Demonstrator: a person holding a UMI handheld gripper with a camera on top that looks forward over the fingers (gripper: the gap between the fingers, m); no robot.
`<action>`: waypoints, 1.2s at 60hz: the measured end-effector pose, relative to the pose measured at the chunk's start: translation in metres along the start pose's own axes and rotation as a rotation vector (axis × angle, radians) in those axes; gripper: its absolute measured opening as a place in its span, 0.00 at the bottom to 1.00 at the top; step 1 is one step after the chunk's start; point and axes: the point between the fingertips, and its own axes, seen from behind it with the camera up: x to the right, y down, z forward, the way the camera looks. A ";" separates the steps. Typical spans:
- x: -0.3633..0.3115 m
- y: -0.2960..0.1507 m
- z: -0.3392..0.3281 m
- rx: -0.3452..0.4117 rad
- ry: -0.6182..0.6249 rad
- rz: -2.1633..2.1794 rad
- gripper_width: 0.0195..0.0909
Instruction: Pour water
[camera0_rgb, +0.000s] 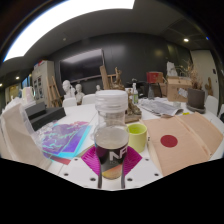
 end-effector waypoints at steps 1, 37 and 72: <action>-0.004 -0.007 0.003 0.008 -0.016 0.026 0.08; -0.056 -0.099 0.123 -0.086 -0.382 1.552 0.07; -0.035 -0.121 0.120 -0.032 -0.303 1.000 0.08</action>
